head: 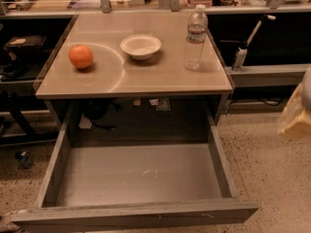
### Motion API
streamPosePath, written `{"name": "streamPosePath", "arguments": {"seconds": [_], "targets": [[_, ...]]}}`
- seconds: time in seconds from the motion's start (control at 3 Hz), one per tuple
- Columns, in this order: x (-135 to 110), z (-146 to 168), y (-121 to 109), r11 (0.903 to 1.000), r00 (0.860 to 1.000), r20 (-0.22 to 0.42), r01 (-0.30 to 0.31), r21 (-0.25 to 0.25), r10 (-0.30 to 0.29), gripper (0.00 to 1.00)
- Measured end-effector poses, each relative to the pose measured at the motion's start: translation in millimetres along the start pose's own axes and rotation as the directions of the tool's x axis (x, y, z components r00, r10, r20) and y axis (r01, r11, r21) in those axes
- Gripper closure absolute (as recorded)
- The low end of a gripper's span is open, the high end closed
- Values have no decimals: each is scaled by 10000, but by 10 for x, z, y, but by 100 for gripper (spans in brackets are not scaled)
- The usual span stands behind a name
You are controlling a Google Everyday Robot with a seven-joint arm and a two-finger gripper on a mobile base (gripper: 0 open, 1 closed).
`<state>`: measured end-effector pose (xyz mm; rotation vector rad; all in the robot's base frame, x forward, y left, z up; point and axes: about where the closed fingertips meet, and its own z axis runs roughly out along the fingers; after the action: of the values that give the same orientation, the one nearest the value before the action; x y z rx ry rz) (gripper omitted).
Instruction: Close top drawer
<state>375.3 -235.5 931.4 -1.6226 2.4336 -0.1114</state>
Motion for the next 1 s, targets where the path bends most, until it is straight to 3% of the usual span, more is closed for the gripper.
{"name": "streamPosePath", "arguments": {"seconds": [0.33, 0.67, 1.0], "targets": [[223, 399, 580, 9920, 9969, -375, -721, -1039, 686, 100], [351, 626, 781, 9832, 9947, -731, -833, -1626, 722, 100], [350, 627, 781, 9831, 9947, -731, -834, -1628, 722, 100]]}}
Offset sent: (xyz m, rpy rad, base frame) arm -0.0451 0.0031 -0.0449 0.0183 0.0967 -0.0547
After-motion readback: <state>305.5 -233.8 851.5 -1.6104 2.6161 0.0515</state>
